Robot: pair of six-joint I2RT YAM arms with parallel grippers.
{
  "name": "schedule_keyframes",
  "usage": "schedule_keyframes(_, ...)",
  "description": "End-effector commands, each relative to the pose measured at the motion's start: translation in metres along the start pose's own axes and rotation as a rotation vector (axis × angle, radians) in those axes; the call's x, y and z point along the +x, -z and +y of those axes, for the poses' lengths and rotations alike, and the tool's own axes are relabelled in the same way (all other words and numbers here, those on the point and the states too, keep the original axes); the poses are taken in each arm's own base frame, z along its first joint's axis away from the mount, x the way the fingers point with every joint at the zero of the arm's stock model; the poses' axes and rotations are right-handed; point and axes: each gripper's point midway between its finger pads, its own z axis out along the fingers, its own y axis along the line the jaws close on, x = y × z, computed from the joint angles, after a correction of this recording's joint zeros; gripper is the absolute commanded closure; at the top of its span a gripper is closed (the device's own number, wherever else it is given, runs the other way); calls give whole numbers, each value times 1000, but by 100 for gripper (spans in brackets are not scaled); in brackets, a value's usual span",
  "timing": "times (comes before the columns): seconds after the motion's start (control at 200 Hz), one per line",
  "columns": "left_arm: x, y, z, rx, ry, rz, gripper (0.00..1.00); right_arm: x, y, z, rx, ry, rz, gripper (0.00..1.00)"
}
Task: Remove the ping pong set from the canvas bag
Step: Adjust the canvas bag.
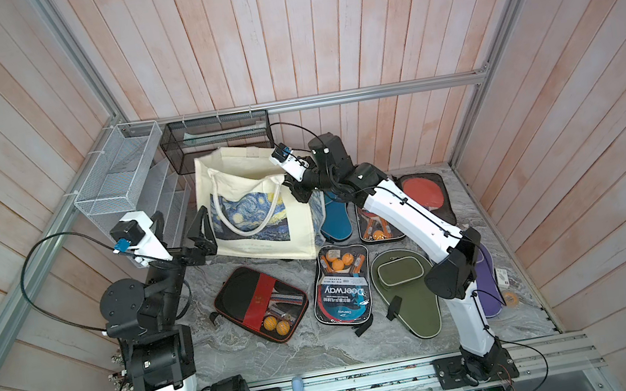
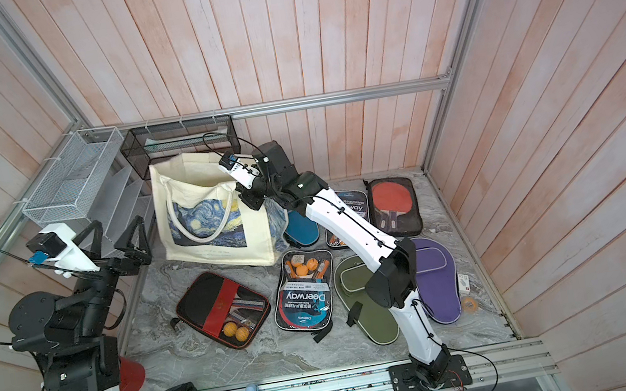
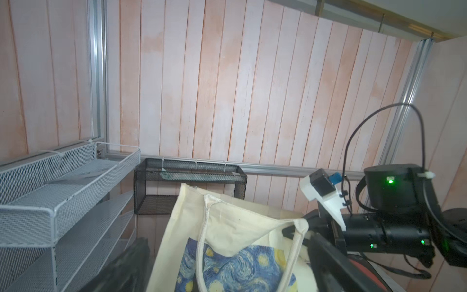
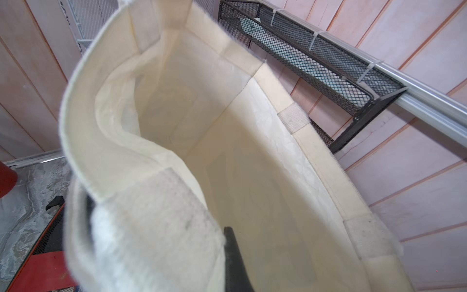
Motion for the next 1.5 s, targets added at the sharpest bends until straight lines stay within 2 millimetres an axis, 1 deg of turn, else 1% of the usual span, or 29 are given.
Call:
schedule_keyframes(0.0,56,2,10,-34,34,183,0,-38,27,-2,89,70,-80,100)
schedule_keyframes(0.065,63,4,10,-32,46,199,0,-36,21,5,68,69,-84,100)
schedule_keyframes(0.145,71,3,9,-19,67,216,0,-40,11,17,38,57,-109,100)
schedule_keyframes(0.235,77,3,7,-7,87,226,0,-44,-8,37,2,25,-146,100)
schedule_keyframes(0.28,79,2,7,-3,93,229,0,-46,-20,50,-12,8,-168,100)
schedule_keyframes(0.34,82,2,7,-4,98,231,0,-48,-37,64,10,-7,-190,100)
schedule_keyframes(0.395,83,3,7,-2,102,232,0,-51,-47,78,37,-7,-212,100)
schedule_keyframes(0.475,88,4,6,4,112,239,0,-56,-59,88,85,-15,-242,100)
schedule_keyframes(0.535,91,5,5,7,119,243,0,-57,-65,91,111,-23,-252,100)
schedule_keyframes(0.605,98,6,5,13,136,252,0,-48,-74,94,132,-18,-231,100)
schedule_keyframes(0.705,110,6,5,23,164,271,0,-25,-88,95,145,-17,-162,100)
schedule_keyframes(0.775,122,6,8,9,182,299,0,-18,-89,96,141,-15,-137,100)
schedule_keyframes(0.86,137,2,15,-25,210,356,0,-17,-84,103,101,3,-144,100)
schedule_keyframes(0.915,142,1,19,-40,220,384,0,-17,-79,109,68,22,-151,100)
schedule_keyframes(0.985,137,0,25,-79,212,383,0,-13,-73,114,44,42,-146,100)
schedule_keyframes(1.11,114,-1,49,-228,169,359,0,3,-60,118,40,57,-145,100)
schedule_keyframes(1.16,103,-7,57,-271,181,361,0,8,-54,118,44,61,-153,100)
schedule_keyframes(1.18,103,-9,59,-283,194,371,0,10,-53,118,48,62,-154,100)
schedule_keyframes(1.21,96,-14,60,-289,213,368,0,12,-51,118,54,62,-156,100)
schedule_keyframes(1.275,89,-24,60,-288,268,378,0,17,-49,119,56,69,-152,100)
schedule_keyframes(1.375,89,-37,60,-284,344,423,0,20,-48,121,74,97,-140,100)
schedule_keyframes(1.43,96,-41,59,-278,389,459,0,19,-48,124,84,116,-143,100)
schedule_keyframes(1.495,112,-43,59,-276,432,506,0,15,-47,128,92,143,-152,100)
